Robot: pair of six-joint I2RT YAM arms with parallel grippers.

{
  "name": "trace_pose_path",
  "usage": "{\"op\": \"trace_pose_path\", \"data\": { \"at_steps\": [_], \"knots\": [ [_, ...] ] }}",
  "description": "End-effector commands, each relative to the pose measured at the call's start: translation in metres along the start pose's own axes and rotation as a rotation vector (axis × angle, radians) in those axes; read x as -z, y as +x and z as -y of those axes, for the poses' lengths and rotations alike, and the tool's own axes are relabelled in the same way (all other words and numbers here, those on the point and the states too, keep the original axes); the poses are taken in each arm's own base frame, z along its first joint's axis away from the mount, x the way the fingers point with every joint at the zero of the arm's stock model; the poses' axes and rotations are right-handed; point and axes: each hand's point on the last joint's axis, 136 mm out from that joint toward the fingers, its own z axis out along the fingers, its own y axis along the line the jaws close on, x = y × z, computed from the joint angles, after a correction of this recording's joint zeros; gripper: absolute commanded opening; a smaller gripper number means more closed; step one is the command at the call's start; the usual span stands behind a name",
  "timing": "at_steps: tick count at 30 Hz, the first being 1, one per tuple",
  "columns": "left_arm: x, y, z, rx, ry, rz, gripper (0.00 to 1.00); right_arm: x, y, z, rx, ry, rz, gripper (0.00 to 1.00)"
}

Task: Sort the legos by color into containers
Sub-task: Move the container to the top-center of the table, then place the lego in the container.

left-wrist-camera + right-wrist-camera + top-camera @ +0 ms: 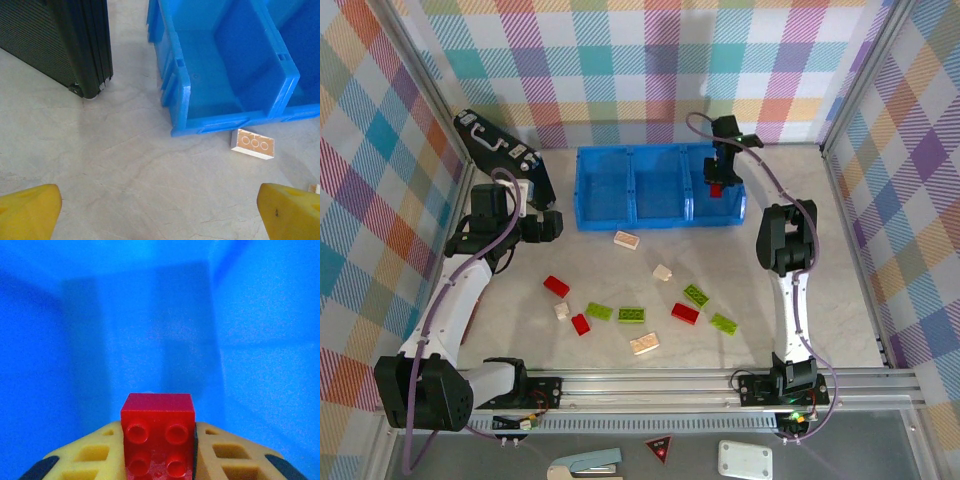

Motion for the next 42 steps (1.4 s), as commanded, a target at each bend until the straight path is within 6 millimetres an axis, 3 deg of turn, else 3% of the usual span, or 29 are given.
{"op": "trace_pose_path", "data": {
  "at_steps": [1, 14, 21, 34, 39, 42],
  "knots": [
    [-0.002, -0.001, -0.002, -0.007, -0.002, 0.007, 1.0, -0.011, 0.006, -0.008, 0.093, -0.048, -0.042, 0.27],
    [-0.005, 0.001, -0.003, -0.006, -0.006, -0.004, 1.0, -0.037, 0.009, -0.013, 0.092, -0.067, -0.063, 0.3],
    [-0.006, 0.001, -0.002, -0.007, 0.0, -0.007, 1.0, -0.044, 0.014, -0.012, 0.074, -0.064, -0.082, 0.41],
    [-0.009, 0.006, -0.003, 0.064, 0.0, -0.042, 0.99, 0.007, 0.006, -0.019, 0.06, -0.086, -0.04, 0.47],
    [-0.01, 0.015, -0.003, 0.112, -0.035, -0.12, 0.96, 0.035, 0.012, -0.026, 0.068, -0.106, -0.028, 0.47],
    [-0.011, 0.023, -0.014, 0.158, -0.121, -0.168, 0.96, 0.049, 0.019, -0.032, 0.066, -0.131, -0.026, 0.48]
  ]
}}
